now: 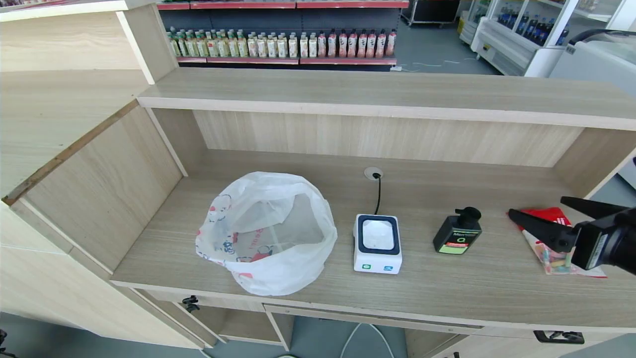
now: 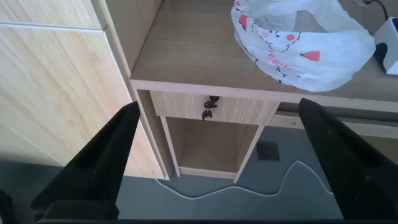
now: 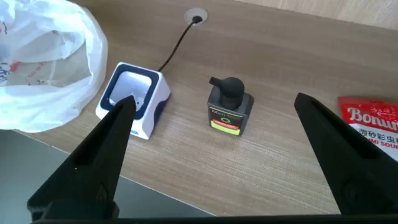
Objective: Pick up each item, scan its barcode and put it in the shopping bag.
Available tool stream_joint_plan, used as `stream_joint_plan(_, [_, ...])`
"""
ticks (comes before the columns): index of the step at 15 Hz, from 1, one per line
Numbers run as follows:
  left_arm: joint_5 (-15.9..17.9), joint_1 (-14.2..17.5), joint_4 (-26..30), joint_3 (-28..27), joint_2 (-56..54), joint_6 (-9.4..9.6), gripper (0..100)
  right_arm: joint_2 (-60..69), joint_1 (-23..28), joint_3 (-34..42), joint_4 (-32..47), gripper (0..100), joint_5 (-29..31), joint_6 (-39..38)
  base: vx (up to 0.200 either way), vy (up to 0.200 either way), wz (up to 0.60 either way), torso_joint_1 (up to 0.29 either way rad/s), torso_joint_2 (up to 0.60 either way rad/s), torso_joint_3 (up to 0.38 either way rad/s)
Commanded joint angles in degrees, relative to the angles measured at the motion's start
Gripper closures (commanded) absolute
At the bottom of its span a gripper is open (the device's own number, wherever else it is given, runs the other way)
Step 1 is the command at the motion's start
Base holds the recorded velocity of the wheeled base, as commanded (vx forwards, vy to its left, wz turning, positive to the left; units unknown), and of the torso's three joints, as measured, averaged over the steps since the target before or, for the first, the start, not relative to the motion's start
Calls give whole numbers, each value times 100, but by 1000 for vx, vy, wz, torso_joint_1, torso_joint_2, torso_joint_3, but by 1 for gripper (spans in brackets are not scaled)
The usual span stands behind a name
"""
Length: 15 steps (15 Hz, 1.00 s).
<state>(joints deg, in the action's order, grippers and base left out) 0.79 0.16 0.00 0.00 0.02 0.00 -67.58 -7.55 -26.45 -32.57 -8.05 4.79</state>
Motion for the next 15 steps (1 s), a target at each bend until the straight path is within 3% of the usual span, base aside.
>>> stream_joint_plan(1, [0,2,0,0,-2,0,0,-677,218,-27,-12,0,-180,145,0,0,0,0,0,0])
stream_joint_plan(3, [0,2,0,0,-2,0,0,-958,711,17,-12,0,-382,347,0,0,0,0,0,0])
stream_joint_plan(7, [0,2,0,0,-2,-9,0,-1538,1765,61,-285,0,-1577,989,0,0,0,0,0,0])
stream_joint_plan(9, [0,2,0,0,-2,-9,0,-1793,2055,17,-293,0,-2096,1270,0,0,0,0,0,0])
stream_joint_plan(12, [0,2,0,0,-2,0,0,-2118,2091,-18,-311,0,-2491,1296,0,0,0,0,0,0])
stream_joint_plan(15, [0,2,0,0,-2,-9,0,-2997,2064,-27,-1172,0,-3054,1437,0,0,0,0,0,0])
